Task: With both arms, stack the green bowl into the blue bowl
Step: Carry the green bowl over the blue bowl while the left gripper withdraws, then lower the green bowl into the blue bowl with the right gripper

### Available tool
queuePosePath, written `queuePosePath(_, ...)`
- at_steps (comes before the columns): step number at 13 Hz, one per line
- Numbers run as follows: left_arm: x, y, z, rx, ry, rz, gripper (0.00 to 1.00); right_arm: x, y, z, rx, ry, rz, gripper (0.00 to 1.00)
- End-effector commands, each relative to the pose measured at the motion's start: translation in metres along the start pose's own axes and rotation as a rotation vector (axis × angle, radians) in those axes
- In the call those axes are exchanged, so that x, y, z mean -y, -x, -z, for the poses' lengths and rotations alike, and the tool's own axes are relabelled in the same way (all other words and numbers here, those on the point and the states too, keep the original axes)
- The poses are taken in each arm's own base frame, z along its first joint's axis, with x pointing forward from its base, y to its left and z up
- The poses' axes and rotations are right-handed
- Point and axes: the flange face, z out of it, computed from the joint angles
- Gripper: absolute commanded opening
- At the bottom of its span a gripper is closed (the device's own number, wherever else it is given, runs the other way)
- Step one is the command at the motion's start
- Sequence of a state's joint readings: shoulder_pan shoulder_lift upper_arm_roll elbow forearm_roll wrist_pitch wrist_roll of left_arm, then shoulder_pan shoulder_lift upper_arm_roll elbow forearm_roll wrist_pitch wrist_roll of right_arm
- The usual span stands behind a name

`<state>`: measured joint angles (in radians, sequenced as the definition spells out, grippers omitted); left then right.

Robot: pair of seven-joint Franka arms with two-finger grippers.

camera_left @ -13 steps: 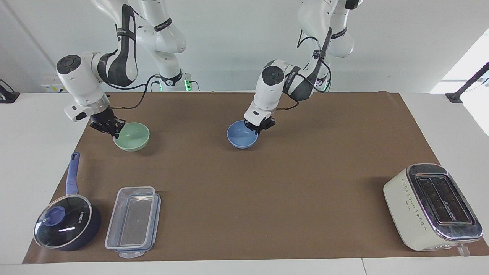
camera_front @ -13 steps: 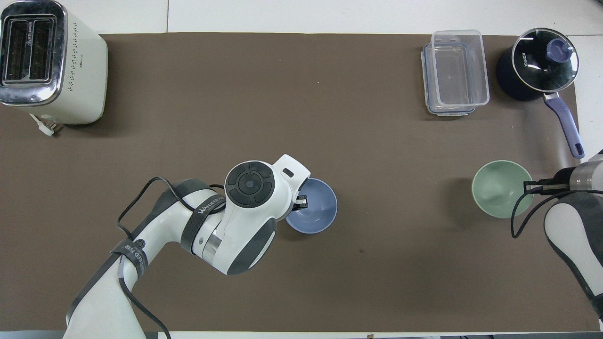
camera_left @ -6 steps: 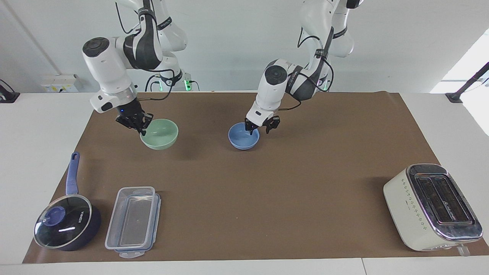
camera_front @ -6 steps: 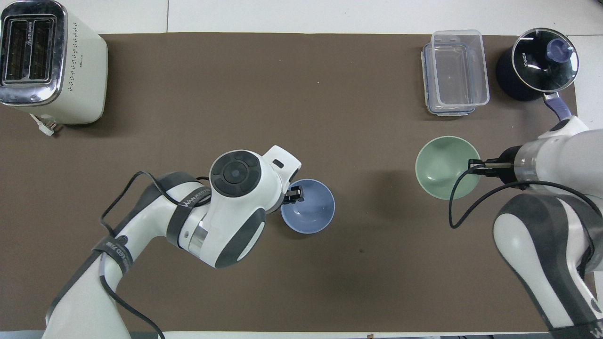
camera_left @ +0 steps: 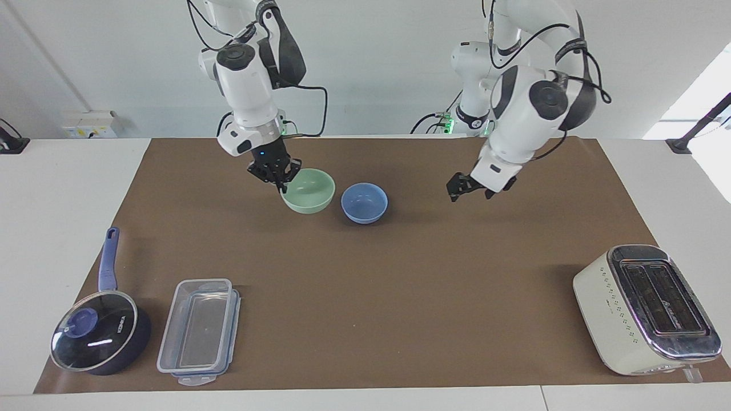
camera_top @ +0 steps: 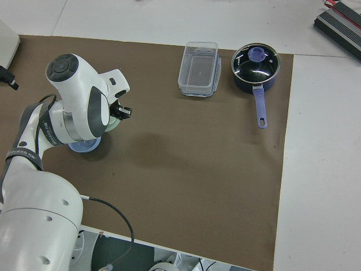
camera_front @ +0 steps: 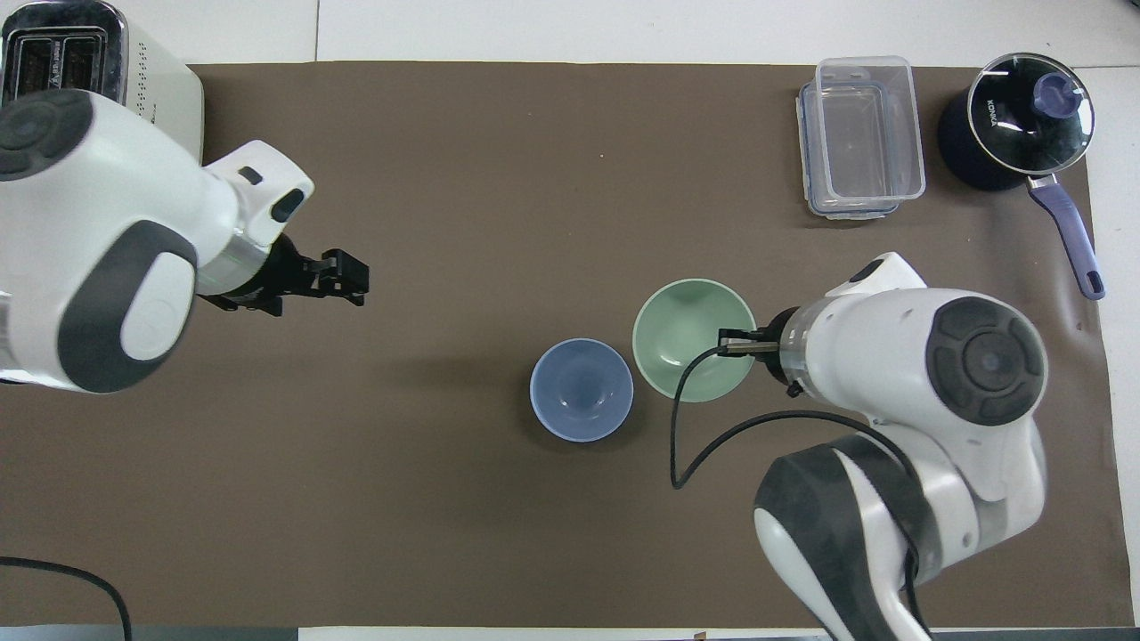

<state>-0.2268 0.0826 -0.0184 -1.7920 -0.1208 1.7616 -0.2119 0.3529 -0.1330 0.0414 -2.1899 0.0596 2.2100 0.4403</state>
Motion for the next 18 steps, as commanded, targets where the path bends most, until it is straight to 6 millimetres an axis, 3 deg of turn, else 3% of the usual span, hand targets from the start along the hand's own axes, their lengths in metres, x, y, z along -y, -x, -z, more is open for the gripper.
queuePosePath(1,0.06,0.019,0.038,0.013,-0.014,-0.078,1.0,0.038,0.01,-0.024,0.001,-0.033,-0.013,0.0)
queuePosePath(3,0.075,0.034,0.067,0.011,-0.051,-0.096,1.0,0.051,0.012,-0.041,0.015,-0.049,-0.009,0.0)
queuePosePath(6,0.076,0.046,0.112,0.015,-0.088,-0.099,1.0,0.075,0.025,-0.066,0.052,-0.069,0.001,0.0)
queuePosePath(12,0.087,0.051,0.116,0.011,-0.094,-0.099,1.0,0.073,0.049,-0.085,0.097,-0.047,0.009,0.0)
queuePosePath(18,0.086,0.048,0.123,-0.033,-0.09,-0.103,1.0,0.075,0.048,-0.085,0.072,-0.061,0.016,0.0)
